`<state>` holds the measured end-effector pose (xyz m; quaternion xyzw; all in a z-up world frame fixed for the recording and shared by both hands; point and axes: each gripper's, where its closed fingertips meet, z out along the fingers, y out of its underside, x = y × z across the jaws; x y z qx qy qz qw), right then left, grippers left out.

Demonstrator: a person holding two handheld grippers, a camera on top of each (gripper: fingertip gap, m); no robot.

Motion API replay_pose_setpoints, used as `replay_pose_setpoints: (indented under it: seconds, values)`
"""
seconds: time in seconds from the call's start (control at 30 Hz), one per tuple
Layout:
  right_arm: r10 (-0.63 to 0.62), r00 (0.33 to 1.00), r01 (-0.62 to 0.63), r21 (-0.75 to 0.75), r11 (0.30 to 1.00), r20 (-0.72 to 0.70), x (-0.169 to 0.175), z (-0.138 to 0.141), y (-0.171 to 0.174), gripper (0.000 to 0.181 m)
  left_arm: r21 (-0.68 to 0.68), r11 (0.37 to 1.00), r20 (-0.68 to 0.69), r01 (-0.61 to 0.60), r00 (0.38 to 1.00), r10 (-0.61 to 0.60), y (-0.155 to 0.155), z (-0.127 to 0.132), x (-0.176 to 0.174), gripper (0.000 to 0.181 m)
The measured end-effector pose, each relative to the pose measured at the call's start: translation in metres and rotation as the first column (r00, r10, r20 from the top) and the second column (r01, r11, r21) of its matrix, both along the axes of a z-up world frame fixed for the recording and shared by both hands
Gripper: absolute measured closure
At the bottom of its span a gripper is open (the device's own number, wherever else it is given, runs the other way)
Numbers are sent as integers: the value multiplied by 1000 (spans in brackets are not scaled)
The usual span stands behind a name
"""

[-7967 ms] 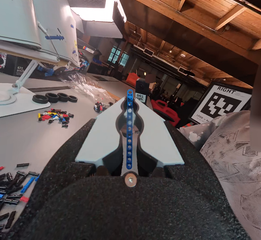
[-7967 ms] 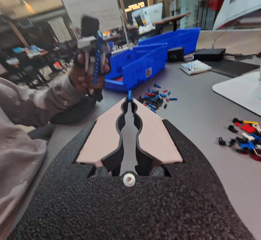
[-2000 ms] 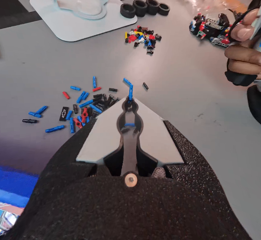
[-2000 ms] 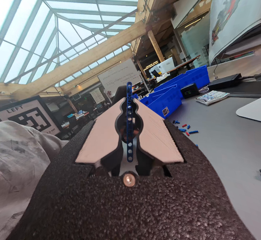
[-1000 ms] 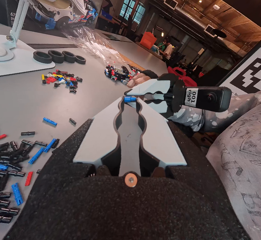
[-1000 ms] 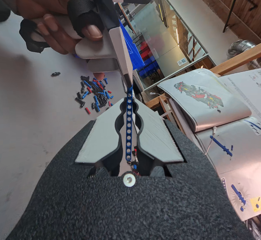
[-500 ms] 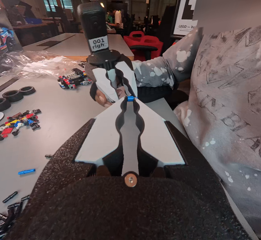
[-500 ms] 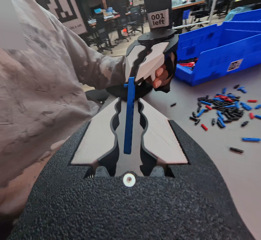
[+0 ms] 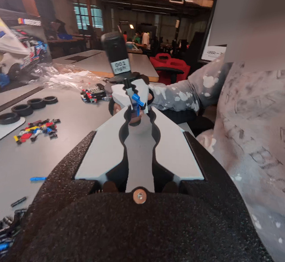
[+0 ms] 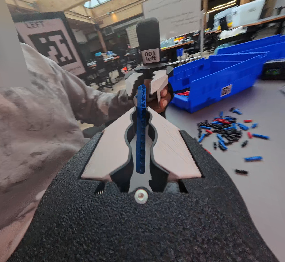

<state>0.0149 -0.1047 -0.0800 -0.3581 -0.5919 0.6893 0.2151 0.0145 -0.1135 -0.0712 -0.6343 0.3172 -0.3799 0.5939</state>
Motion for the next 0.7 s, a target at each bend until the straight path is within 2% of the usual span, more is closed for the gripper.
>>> replay_pose_setpoints:
  seconds: [0.1,0.23,0.4,0.53,0.6,0.7]
  values:
    - [-213,974,222,139,965,-77,-15,0,20,171,-108,991,133,-84,986,98,20,4,-14,158]
    - [-321,936,348,255,902,-143,-23,-3,24,171,-174,976,180,-133,970,165,31,1,-23,169]
    - [-376,907,420,360,833,-188,-27,-7,27,171,-161,972,130,-171,973,193,33,-3,-24,177]
    - [-388,897,443,420,792,-213,-27,-9,26,171,-172,974,123,-148,978,170,30,-4,-22,178]
    - [-367,910,415,401,817,-194,-27,-10,22,171,-165,977,82,-133,986,148,26,-6,-19,179]
    - [-334,929,365,255,895,-157,-24,-1,19,172,-155,977,38,-143,988,151,25,-4,-22,179]
